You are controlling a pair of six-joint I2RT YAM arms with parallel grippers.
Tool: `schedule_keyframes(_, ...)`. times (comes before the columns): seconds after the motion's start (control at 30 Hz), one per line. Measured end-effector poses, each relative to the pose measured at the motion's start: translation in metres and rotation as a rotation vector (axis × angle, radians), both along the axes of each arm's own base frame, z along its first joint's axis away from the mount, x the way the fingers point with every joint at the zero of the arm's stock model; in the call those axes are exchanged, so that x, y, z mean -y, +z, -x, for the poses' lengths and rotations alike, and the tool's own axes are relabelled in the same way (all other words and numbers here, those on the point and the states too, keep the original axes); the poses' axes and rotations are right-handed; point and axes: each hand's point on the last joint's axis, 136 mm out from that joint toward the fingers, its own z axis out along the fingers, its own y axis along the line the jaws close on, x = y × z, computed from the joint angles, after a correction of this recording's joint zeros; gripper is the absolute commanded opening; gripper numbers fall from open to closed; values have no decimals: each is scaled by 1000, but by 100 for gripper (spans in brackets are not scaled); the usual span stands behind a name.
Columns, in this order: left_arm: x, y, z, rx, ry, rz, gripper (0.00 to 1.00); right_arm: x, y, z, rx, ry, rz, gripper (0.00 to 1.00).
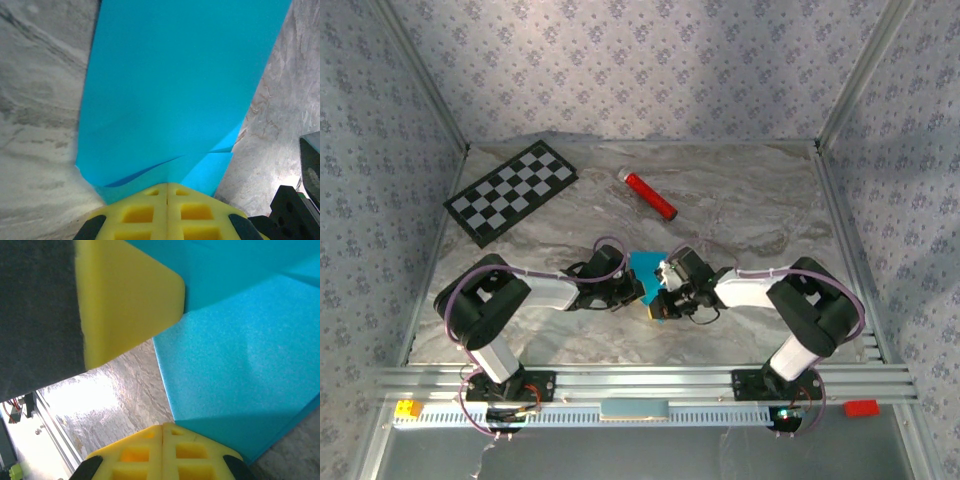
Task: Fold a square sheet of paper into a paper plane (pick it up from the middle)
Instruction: Third fold the triangle at the center of the table.
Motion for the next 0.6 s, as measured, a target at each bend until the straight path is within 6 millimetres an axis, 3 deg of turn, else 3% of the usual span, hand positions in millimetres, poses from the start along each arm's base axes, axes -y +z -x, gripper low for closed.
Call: schedule_keyframes(0.6,-1,-1,0,0,2,-4,0,29,2,30,-39,-56,-9,7)
